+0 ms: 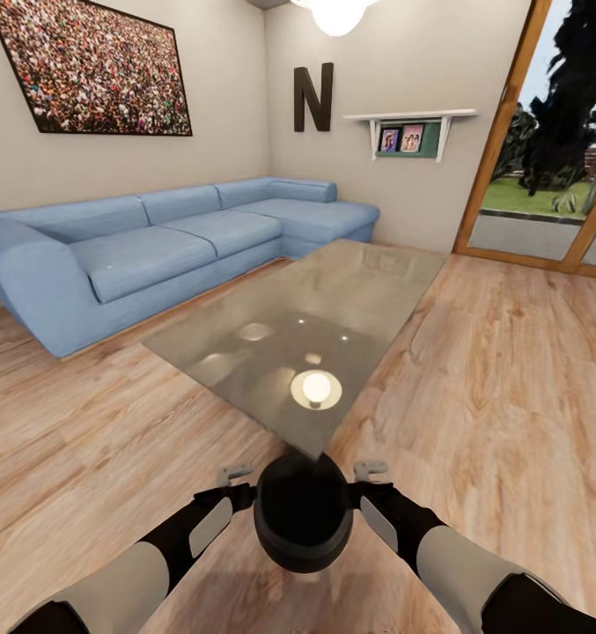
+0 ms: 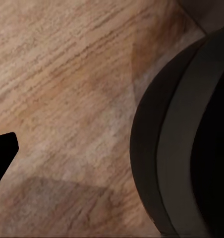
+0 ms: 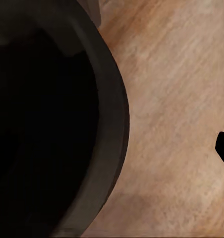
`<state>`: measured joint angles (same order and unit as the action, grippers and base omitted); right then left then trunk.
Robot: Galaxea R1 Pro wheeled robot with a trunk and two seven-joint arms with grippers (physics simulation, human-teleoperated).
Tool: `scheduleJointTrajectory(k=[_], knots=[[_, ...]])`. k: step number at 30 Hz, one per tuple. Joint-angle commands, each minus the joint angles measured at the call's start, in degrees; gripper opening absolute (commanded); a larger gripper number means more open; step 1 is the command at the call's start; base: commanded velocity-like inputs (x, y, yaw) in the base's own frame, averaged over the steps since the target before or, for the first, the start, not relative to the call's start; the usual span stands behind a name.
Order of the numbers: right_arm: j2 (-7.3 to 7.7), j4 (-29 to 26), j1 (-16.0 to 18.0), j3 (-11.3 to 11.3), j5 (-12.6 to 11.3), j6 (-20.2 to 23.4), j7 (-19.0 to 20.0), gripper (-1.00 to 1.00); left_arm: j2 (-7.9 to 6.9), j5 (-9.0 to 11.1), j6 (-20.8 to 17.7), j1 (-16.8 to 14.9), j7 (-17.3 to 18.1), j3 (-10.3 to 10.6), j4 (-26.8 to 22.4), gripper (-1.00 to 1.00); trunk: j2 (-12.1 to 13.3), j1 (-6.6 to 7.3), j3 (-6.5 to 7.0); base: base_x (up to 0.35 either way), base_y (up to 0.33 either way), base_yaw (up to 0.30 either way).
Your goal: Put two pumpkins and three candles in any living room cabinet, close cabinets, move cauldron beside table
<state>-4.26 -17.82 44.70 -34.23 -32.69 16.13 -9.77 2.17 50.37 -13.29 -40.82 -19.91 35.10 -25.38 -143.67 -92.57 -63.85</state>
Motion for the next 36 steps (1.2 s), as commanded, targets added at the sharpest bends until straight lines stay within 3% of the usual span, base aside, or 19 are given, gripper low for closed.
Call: scheduleJointTrajectory(k=[1,28,33,36], knots=[[0.04,-0.1,0.0,-0.5,-0.5,0.2,-0.5,1.00,-0.06,0.4,-0.1,0.0,-0.5,0.5,-0.1,1.00,0.0,0.03,-0.05,-0.220,0.000,0.000],[0.04,-0.1,0.0,-0.5,-0.4,-1.4,-0.6,1.00,-0.06,0.4,-0.1,0.0,-0.6,0.5,-0.1,1.00,0.0,0.03,-0.05,-0.329,0.000,0.000],[-0.01,-0.1,0.0,-0.4,-0.4,-3.2,-0.6,1.00,-0.06,0.3,-0.1,0.0,-1.0,0.5,-0.1,1.00,0.0,0.03,-0.05,-0.099,0.000,0.000],[0.03,-0.1,0.0,-0.3,-0.4,-3.4,-0.7,1.00,-0.02,0.3,0.2,0.0,-1.1,0.5,-0.1,1.00,0.0,0.11,0.61,-0.010,0.000,0.000]])
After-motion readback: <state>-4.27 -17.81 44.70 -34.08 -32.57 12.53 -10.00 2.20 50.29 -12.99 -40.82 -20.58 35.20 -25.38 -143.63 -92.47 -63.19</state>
